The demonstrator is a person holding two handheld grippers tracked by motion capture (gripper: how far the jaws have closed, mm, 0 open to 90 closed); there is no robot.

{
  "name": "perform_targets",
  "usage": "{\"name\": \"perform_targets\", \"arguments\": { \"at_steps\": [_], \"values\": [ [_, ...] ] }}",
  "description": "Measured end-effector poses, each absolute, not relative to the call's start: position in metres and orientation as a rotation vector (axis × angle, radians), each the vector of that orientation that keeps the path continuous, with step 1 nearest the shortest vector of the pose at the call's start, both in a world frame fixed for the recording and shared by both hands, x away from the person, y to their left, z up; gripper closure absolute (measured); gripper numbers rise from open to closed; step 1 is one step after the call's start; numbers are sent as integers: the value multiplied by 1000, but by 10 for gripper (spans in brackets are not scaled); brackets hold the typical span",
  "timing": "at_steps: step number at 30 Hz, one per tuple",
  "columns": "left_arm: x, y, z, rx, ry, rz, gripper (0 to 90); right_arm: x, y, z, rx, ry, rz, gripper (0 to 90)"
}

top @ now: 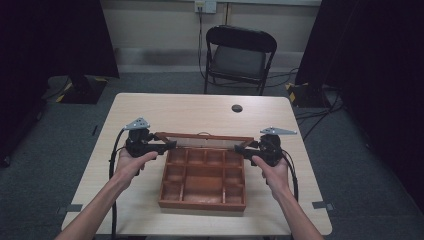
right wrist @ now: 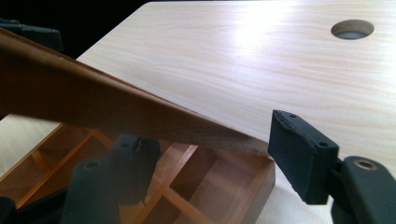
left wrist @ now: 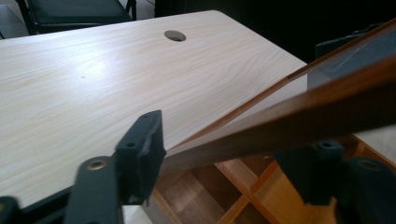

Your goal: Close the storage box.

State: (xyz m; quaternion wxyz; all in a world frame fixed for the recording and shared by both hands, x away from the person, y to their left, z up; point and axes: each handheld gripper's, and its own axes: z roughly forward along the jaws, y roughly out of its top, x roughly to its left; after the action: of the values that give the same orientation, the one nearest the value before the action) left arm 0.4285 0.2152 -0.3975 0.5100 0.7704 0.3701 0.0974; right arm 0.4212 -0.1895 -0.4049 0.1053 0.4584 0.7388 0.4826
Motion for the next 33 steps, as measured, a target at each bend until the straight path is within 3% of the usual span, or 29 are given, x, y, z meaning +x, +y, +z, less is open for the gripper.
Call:
{"name": "perform_targets", "arguments": {
  "at_steps": [15, 22, 33],
  "values": [
    [422, 215, -397, 1859, 876, 229, 300, 404, -211, -410, 1378, 2212, 1313, 370],
    [418, 216, -400, 1867, 891, 226, 212, 401, -224, -407, 1421, 2163, 1294, 418],
    [409, 216, -407, 1908, 880, 236, 163, 405, -222, -376, 1373, 2142, 1412, 437]
  ]
}}
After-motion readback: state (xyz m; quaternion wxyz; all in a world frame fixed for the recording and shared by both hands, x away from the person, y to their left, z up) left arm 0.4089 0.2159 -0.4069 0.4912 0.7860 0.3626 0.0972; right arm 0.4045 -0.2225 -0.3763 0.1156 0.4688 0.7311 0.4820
